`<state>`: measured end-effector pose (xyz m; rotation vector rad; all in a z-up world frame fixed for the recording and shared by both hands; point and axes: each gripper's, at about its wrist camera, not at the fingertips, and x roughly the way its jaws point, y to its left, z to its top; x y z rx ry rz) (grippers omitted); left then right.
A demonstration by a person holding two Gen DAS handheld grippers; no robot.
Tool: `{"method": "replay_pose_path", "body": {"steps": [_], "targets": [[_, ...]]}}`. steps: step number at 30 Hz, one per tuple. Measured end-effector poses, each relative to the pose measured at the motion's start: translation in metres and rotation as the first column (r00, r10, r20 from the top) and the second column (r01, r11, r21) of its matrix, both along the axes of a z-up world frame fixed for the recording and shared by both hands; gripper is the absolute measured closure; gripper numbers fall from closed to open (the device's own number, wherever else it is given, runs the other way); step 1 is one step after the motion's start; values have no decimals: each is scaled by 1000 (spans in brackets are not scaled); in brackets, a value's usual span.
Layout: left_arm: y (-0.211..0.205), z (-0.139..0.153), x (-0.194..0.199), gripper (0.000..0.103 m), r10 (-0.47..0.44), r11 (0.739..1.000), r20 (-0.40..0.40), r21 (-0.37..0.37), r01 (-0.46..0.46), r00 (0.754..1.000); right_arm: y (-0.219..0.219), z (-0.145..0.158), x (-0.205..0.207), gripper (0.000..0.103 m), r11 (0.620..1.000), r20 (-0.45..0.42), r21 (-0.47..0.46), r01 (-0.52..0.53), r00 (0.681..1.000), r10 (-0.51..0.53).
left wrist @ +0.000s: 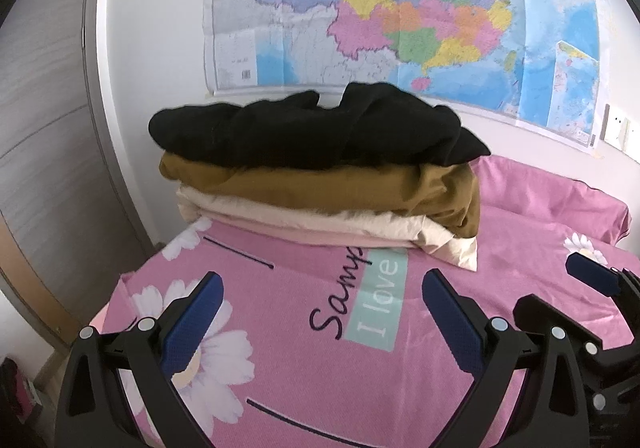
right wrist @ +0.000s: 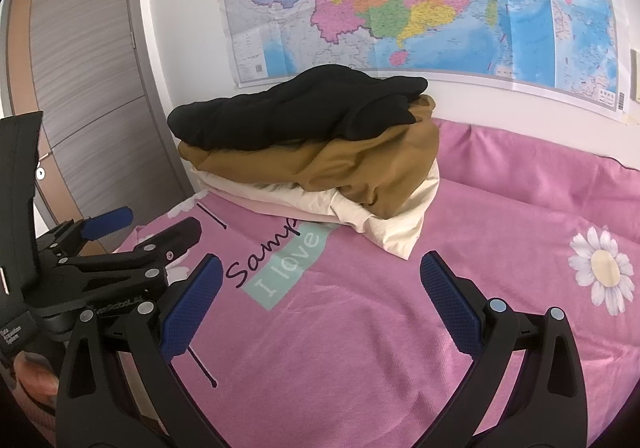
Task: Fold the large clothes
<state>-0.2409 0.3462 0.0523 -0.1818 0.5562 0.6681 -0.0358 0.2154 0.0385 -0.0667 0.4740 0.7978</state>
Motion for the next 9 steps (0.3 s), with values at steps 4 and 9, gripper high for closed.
{"method": "replay_pose_path", "body": {"steps": [4,9], "targets": [[1,-1,2,6,-5,1000,-6,-29,5,1000,0,0,1,5,1000,-4,-1,8,1000,-8],[6,-8,5,6,-5,997,-20,-82,4,1000,-1,-1,1,5,1000,1,-1,22,1000,-22]]}}
